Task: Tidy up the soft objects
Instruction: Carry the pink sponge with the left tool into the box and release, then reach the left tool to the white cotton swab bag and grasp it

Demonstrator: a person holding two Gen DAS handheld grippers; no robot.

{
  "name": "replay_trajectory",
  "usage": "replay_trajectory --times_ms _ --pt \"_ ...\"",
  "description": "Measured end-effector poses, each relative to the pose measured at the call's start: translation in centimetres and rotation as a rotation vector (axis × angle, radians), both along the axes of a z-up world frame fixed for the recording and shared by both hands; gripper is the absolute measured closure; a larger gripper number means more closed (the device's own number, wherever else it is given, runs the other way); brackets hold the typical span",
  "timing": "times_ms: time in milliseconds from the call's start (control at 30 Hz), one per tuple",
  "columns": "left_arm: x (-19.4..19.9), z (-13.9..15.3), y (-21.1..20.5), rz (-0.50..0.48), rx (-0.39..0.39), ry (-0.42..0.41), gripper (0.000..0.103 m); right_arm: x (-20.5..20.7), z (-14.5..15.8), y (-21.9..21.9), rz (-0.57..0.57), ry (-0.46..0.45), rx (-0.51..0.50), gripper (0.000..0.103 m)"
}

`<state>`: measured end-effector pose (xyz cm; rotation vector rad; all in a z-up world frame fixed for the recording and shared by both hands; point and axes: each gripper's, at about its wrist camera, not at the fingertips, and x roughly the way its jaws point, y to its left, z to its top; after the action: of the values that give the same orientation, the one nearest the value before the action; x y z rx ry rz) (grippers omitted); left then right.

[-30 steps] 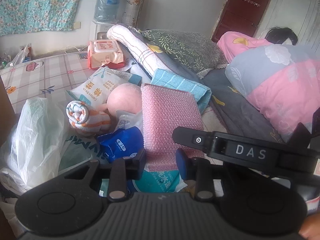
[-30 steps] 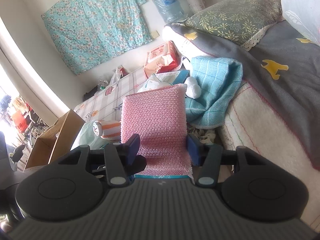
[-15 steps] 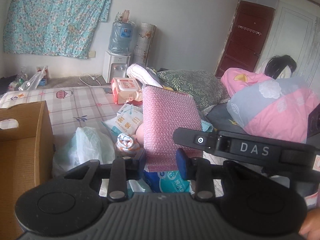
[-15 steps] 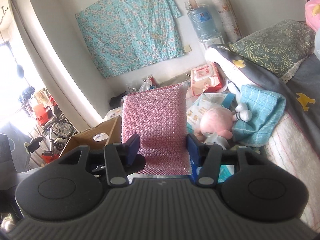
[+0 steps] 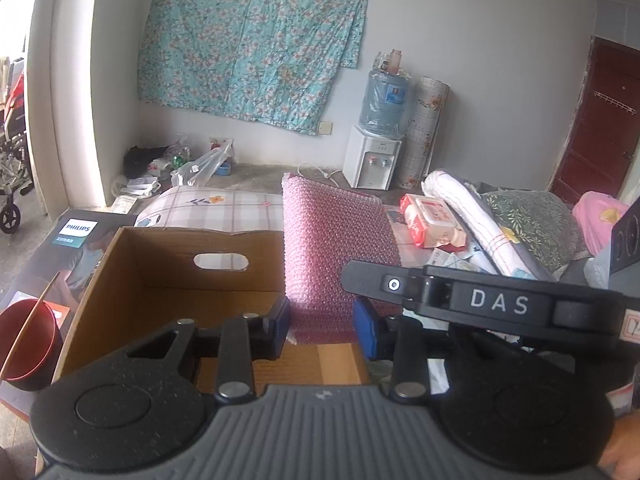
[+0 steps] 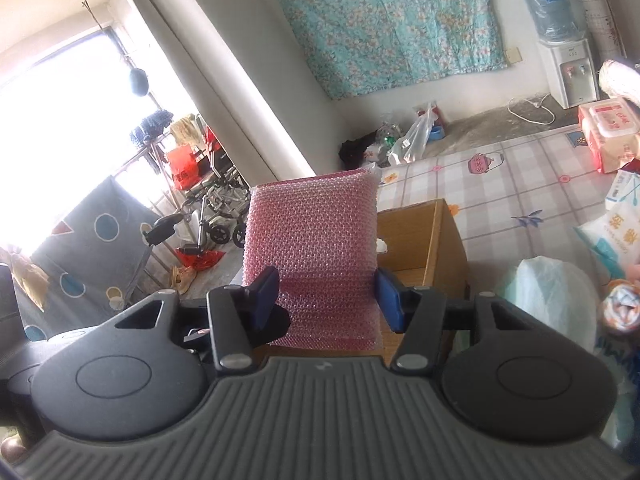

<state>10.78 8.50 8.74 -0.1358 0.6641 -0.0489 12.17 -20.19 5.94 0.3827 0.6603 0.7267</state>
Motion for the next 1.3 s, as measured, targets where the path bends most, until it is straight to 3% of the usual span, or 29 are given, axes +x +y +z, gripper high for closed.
replay_trajectory --times_ms 133,367,533,767,933,1000,1167,1300 --pt "3.2 -1.7 3.0 0.024 -0.008 0.086 0.068 2.1 -1.3 4.4 0.025 0.050 -0.056 0.050" --pt "7.5 -7.7 5.9 -0.028 -0.046 0.295 0.068 5.2 -4.7 6.2 -0.008 0.116 -0.171 0.050" --pt "9.4 -11.6 6.6 -0.012 -0.041 0.419 0.067 6.0 -5.8 3.1 -0.042 0.102 -0.139 0.050" --pt "11.1 -13.5 5.9 -0.019 -0.026 0.479 0.059 4.3 -5.9 -1.7 -0.087 0.083 -0.106 0.049" --pt "12.7 -16.5 4.6 -0.046 -0.005 0.638 0.060 3.2 -6.9 -4.4 -0.123 0.104 -0.054 0.049" --pt "13.1 -17.4 4.4 -0.036 -0.013 0.669 0.061 3.0 -7.2 -5.0 -0.133 0.110 -0.042 0.049" --pt "13.8 -17.3 4.0 -0.010 -0.003 0.646 0.065 3.2 -7.8 -6.0 -0.148 0.121 -0.031 0.049" --pt "14.7 -16.9 3.3 -0.019 0.051 0.638 0.065 3.5 -8.0 -6.3 -0.158 0.128 -0.026 0.049"
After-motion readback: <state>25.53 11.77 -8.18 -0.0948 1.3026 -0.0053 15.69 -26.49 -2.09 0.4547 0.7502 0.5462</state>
